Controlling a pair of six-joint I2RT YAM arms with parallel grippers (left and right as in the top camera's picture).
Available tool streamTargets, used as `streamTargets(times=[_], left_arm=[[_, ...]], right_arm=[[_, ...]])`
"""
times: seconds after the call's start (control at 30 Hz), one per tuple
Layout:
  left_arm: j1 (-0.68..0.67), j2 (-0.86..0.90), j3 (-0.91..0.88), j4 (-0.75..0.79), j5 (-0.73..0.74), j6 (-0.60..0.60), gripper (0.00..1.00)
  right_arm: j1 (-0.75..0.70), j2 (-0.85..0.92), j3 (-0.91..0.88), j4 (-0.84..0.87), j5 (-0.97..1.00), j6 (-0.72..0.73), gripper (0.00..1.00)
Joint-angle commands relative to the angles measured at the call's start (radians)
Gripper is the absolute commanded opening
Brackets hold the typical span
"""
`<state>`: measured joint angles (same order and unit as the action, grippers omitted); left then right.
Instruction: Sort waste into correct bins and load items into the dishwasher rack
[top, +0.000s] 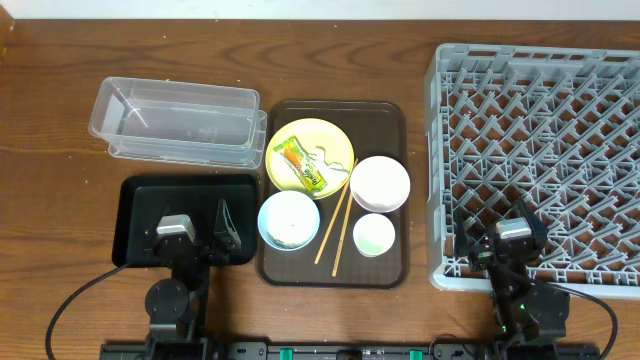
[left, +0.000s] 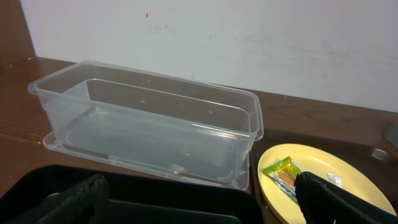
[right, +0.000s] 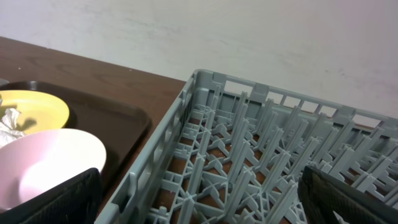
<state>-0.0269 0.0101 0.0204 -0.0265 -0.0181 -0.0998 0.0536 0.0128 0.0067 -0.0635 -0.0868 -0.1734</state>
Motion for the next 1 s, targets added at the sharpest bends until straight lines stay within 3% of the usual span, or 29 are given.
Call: streamTargets(times=[0.0, 0.63, 0.97], left_arm=[[0.005, -0.006, -0.016, -0.043, -0.02, 0.013, 0.98], [0.005, -0.006, -0.016, -0.043, -0.02, 0.013, 0.98], [0.005, 0.041, 0.039, -0.049, -0.02, 0.013, 0.98]], right_arm=[[-0.001, -0.004, -0.001, -0.002, -0.008, -0.007, 0.99], [-0.001, -0.004, -0.001, 0.0, -0.006, 0.005, 0.99], [-0.001, 0.008, 0.052, -0.012, 0.091, 0.119, 0.99]])
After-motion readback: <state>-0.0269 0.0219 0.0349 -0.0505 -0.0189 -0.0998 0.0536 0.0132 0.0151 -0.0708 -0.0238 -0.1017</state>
